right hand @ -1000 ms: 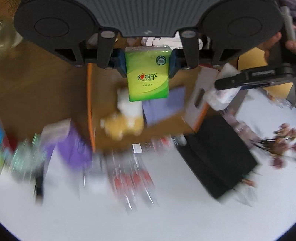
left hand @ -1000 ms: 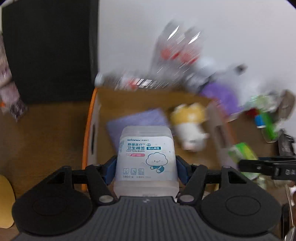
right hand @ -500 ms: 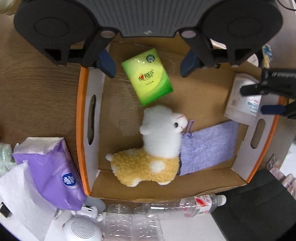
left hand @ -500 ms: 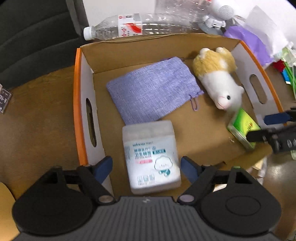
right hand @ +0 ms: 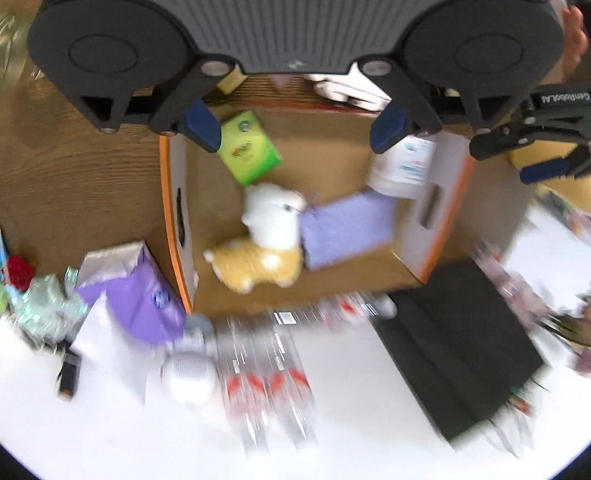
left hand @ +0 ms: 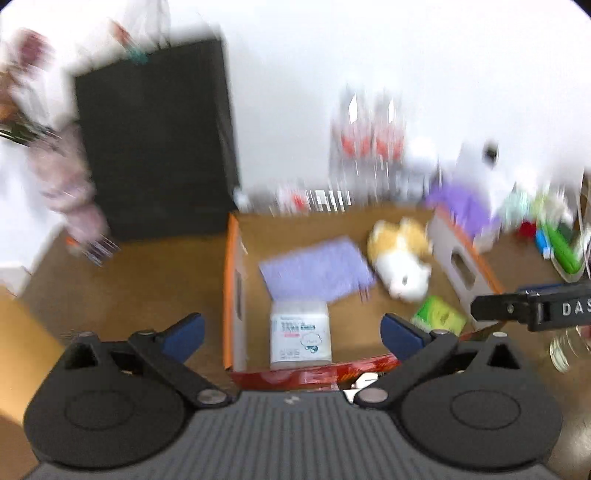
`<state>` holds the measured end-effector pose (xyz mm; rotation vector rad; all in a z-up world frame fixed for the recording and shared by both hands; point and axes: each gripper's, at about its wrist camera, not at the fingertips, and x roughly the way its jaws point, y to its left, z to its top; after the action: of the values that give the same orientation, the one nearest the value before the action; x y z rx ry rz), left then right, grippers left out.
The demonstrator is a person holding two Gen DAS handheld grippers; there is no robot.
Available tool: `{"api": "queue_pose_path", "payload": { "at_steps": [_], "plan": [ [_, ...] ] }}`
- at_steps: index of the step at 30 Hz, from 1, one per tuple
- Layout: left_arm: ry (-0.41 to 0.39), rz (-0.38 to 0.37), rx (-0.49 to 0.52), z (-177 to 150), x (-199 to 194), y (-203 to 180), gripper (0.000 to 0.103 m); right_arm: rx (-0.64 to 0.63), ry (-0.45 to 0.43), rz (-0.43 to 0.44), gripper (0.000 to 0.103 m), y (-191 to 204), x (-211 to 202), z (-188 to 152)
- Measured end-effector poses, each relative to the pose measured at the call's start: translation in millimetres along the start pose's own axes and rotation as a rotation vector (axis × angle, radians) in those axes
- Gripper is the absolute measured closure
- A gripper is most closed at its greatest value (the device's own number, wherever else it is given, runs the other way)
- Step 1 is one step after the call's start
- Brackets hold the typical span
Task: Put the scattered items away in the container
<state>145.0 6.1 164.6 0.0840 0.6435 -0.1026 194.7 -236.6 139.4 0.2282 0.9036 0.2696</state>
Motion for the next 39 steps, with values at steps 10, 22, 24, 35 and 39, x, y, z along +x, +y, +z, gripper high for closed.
{"api": "queue_pose_path", "payload": {
  "at_steps": [10, 22, 24, 35, 39],
  "plan": [
    [-0.191, -0.03, -0.058, -214, -82, -25, 0.0, -0.1, -0.402, -0.025, 0.0, 0, -63, -224],
    [0.04, 0.034, -0.061, -230, -47, -30, 0.0, -0.198, -0.179, -0.215, 0.0, 15, -23, -273],
    [0.041, 0.034, -0.06, -229, -46, -30, 0.0, -0.198, -0.181, -0.214, 0.0, 14, -23, -276],
    [0.041, 0.036, -0.063, -233, -47, -34, 0.0, -0.193, -0.186, -0.221, 0.0, 14, -24, -279],
    [0.041, 0.036, -0.063, -233, -47, -34, 0.0, -0.192, -0.186, -0.221, 0.0, 14, -24, -280]
  ]
}}
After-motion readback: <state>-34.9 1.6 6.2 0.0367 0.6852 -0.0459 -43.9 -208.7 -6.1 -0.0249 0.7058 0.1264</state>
